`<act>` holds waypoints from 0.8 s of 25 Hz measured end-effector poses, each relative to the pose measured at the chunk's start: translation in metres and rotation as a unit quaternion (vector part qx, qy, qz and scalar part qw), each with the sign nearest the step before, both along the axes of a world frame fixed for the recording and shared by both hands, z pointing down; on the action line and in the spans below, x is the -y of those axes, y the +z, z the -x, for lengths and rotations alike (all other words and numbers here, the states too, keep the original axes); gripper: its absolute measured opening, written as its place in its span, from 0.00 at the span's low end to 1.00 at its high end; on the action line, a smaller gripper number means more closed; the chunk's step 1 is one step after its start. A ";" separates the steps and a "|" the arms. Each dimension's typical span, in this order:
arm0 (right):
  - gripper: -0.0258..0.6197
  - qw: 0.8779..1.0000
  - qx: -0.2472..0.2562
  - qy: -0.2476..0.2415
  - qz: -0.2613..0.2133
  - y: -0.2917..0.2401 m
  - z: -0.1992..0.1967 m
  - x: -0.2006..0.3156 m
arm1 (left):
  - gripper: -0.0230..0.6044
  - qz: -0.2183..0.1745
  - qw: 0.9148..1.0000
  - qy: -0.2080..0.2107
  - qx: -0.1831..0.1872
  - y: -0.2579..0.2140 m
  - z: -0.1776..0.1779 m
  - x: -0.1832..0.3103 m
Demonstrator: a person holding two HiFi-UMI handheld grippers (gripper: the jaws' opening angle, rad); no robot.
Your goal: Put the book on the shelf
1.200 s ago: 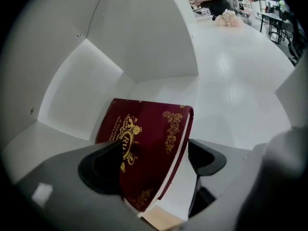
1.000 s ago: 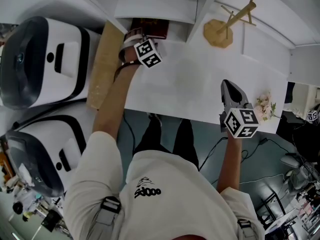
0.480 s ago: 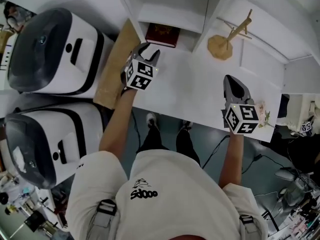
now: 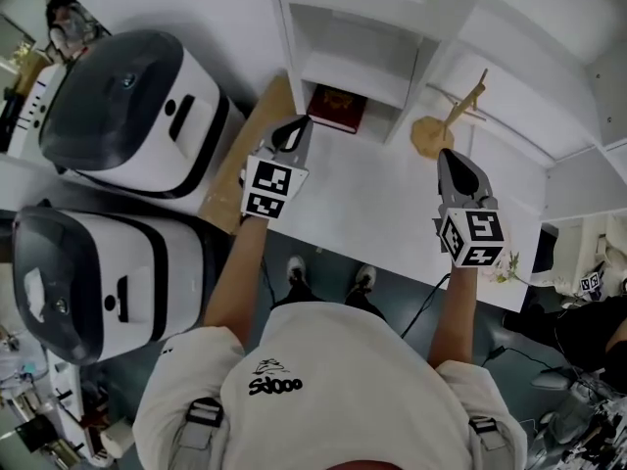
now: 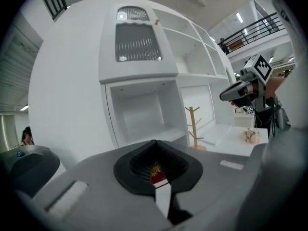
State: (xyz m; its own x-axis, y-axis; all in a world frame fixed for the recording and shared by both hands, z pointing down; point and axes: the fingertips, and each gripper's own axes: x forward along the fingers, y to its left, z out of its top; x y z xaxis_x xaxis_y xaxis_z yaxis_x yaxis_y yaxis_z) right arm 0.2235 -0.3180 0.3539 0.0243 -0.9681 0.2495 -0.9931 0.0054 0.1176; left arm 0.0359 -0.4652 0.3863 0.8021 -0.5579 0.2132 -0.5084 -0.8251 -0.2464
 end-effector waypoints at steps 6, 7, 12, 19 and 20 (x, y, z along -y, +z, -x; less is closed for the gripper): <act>0.04 0.998 -0.040 -0.028 -0.042 -0.047 0.018 0.013 | 0.06 -0.055 0.998 0.019 -0.032 -0.065 -0.002 -0.015; 0.04 0.997 -0.045 -0.031 -0.050 -0.055 0.021 0.013 | 0.06 -0.062 0.997 0.021 -0.037 -0.075 0.000 -0.019; 0.04 0.993 -0.077 -0.040 -0.081 -0.089 0.033 0.014 | 0.06 -0.100 0.993 0.034 -0.051 -0.113 0.001 -0.034; 0.04 0.989 -0.099 -0.050 -0.096 -0.109 0.043 0.012 | 0.06 -0.128 0.989 0.040 -0.062 -0.141 0.007 -0.045; 0.04 0.989 -0.102 -0.051 -0.097 -0.110 0.044 0.011 | 0.06 -0.132 0.989 0.040 -0.062 -0.144 0.008 -0.046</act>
